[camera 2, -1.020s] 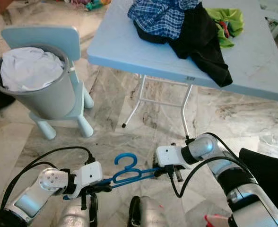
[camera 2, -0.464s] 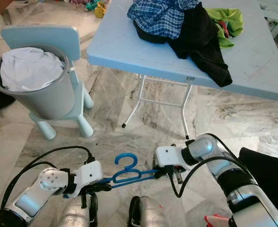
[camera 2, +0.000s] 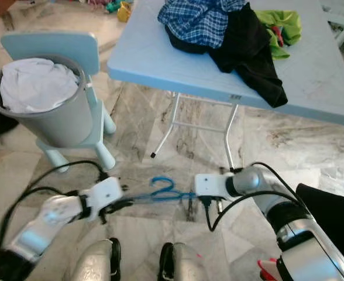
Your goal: Hang hanger
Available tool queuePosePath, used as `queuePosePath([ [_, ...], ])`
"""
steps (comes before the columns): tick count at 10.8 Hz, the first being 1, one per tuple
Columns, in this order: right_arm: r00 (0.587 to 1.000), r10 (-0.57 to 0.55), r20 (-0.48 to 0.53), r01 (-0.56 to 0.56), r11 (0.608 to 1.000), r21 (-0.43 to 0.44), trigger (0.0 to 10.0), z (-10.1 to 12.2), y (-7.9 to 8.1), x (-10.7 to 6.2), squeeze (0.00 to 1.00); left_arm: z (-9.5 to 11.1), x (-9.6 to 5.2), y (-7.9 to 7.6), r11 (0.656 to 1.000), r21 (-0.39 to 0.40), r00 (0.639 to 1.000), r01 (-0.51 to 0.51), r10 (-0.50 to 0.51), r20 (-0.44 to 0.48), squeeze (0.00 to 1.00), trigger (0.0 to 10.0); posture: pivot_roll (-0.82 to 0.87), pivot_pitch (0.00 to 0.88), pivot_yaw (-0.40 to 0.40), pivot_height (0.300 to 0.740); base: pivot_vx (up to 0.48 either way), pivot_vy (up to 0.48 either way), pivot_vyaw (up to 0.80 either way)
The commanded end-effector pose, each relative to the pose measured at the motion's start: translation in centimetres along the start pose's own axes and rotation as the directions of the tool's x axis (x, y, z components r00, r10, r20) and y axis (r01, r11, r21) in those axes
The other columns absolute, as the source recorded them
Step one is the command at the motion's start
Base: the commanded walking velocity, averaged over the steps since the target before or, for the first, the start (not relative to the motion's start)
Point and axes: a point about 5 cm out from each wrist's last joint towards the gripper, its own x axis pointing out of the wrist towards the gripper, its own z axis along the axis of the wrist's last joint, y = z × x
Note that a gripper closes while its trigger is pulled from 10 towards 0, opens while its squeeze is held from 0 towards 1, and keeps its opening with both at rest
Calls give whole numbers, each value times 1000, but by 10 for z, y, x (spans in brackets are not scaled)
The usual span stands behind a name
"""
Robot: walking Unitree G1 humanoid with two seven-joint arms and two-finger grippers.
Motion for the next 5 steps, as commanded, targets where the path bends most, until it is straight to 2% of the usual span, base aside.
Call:
queuePosePath([
  [1, 998, -35, -42, 37, 999, 35, 0, -10, 2, -1, 0, -1, -5, -5, 1000, 21, 1000, -5, 5, -13, 1000, 10000, 101, 184, -100, 740, 0, 0, 0],
  [2, 995, -89, -46, 93, 992, 89, 0, -14, 3, 0, 0, -4, -11, -5, 998, 4, 998, -60, 60, -12, 1000, 10000, 109, 188, -101, 740, 0, 0, 0],
  [3, 980, -201, -12, 198, 952, 232, 0, -20, 5, -1, 0, -6, -20, 0, 970, -99, 974, -222, 225, 17, 1000, 10000, 123, 195, -116, 740, 0, 0, 0],
  [4, 940, -341, 22, 308, 872, 380, 0, -28, 12, -2, 0, -9, -33, 3, 874, -228, 893, -428, 449, 45, 1000, 10000, 133, 203, -125, 740, 0, 0, 0],
  [5, 928, -372, 33, 329, 856, 399, 0, -29, 14, -3, 0, -8, -36, 4, 847, -264, 870, -462, 490, 49, 1000, 10000, 133, 203, -125, 740, 0, 0, 0],
])
